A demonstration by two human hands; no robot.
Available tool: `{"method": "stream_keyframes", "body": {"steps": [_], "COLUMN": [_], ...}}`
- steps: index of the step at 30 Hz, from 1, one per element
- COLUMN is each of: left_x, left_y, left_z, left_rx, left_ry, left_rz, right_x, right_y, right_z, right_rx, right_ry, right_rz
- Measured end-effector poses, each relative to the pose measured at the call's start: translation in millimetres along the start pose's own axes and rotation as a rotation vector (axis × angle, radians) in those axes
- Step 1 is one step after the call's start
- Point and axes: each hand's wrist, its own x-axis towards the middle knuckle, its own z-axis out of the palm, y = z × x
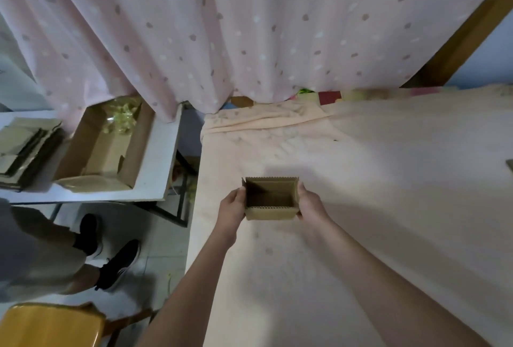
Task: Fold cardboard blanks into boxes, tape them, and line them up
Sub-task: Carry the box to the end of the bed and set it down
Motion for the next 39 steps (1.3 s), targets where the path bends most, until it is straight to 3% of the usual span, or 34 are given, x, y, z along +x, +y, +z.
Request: {"method": "stream_keyframes", "body": {"steps": [13,28,32,36,39], "left_x": [122,136,124,100,73], "left_y": [12,-8,-3,7,17], "left_z": [-47,-64,-69,-72,-64], "left_rx": [-0.087,-0.145,0.023,0.492,0.835], "left_ry": [0.100,0.049,0.089,0.225,0.228], "left_rz": [-0.022,-0.073,-0.017,0.223,0.435], "right_x": [84,95,80,44,13], "right_y": [-51,-41,-48,-55,-52], "right_z": [86,106,100,81,65], "right_rx": [-0.183,-0.228,-0.370,-0.640,-0.972], "right_ry": [0.023,0.046,0.112,0.154,0.164], "right_rz": [-0.108,-0.078,-0.147,-0.366,-0.568]}}
